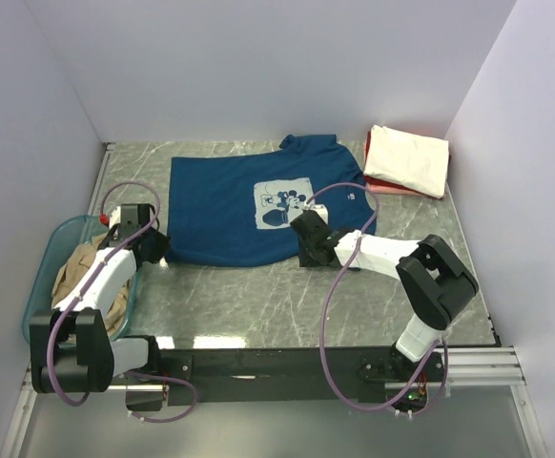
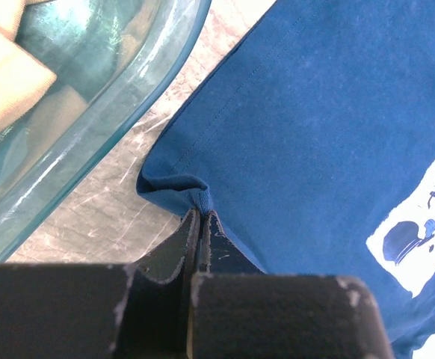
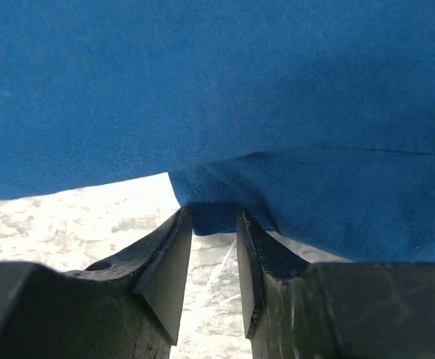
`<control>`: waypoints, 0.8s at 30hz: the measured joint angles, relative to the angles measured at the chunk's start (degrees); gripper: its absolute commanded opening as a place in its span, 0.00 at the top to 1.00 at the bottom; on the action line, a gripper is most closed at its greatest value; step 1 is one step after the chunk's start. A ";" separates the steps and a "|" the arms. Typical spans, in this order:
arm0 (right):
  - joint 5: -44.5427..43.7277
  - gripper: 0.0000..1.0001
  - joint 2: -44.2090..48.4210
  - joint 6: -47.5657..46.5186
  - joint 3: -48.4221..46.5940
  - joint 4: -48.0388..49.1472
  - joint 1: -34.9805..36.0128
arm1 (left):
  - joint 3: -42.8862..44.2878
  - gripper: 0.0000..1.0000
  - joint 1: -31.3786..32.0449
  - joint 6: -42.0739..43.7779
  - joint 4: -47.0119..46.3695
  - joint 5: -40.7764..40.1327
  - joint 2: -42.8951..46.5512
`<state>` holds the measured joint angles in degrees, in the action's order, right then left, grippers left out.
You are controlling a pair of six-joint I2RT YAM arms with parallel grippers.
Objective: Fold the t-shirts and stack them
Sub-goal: Flatten out the tshirt
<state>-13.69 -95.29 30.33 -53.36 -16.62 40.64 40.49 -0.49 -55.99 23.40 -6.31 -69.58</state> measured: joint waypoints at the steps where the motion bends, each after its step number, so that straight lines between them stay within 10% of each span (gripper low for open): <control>1: -0.07 0.63 -0.20 -0.02 0.00 -0.09 0.04 | 0.00 1.00 0.00 0.02 0.02 0.00 0.00; 8: -0.66 0.63 -1.88 -0.66 -0.76 -0.33 1.62 | -0.26 1.00 0.00 0.42 -0.11 0.00 0.00; 15: -0.55 0.94 -2.08 -1.31 -1.07 -1.03 1.88 | -1.11 1.00 0.00 0.42 -0.02 0.00 0.00; 24: 6.27 1.00 2.99 -2.08 -0.85 -9.38 1.97 | -1.29 1.00 0.00 0.72 0.07 -0.04 0.57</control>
<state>-7.42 -92.29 28.25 -54.22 -26.00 42.61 39.20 -0.49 -55.27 23.46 -6.35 -69.01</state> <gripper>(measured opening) 0.010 0.018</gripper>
